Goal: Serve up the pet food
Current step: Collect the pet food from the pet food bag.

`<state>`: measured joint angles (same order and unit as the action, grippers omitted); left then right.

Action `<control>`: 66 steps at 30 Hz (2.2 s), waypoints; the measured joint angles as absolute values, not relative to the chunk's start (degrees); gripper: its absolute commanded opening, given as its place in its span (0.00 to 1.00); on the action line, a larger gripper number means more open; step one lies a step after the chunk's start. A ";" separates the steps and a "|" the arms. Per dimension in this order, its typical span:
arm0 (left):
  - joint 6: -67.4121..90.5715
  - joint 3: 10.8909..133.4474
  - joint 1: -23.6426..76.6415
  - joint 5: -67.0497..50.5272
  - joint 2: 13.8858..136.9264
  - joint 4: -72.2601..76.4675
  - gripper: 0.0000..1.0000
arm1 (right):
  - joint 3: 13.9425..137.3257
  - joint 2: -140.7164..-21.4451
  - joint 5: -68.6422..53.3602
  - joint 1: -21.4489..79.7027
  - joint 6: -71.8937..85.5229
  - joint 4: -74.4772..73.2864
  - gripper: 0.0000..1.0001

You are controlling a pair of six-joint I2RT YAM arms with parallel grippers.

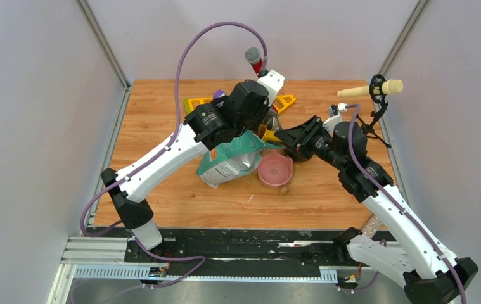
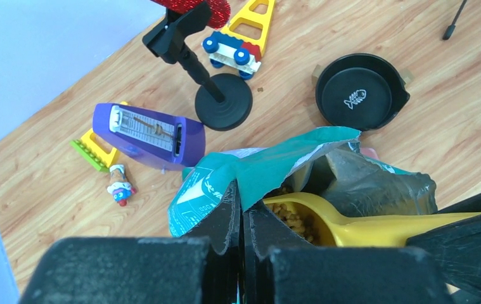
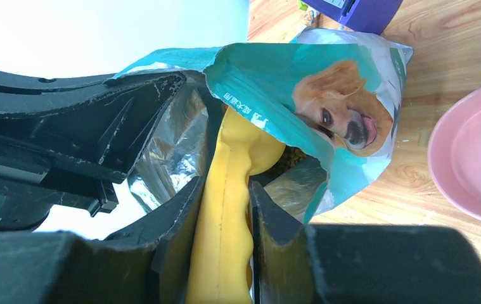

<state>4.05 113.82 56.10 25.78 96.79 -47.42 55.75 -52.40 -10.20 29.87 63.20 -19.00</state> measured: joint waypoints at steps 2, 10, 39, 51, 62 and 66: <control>4.03 113.82 55.48 25.52 96.62 -47.55 0.00 | 55.75 -52.38 -10.63 29.43 63.18 -18.79 0.00; 4.05 113.82 51.90 24.56 94.74 -48.90 0.00 | 57.76 -54.76 -13.23 28.42 63.44 -17.30 0.00; 5.23 101.08 45.98 25.69 82.11 -46.33 0.00 | 59.44 -60.42 -19.46 27.11 70.48 -6.02 0.00; 5.26 99.15 46.02 27.59 81.17 -44.27 0.00 | 59.00 -58.63 -18.70 25.50 72.47 -4.78 0.00; 5.74 96.97 46.02 27.55 79.53 -43.20 0.00 | 49.04 -56.53 -21.17 24.18 80.58 5.41 0.00; 6.07 96.27 46.02 27.55 78.91 -42.98 0.00 | 47.35 -56.51 -21.69 24.05 82.08 7.62 0.00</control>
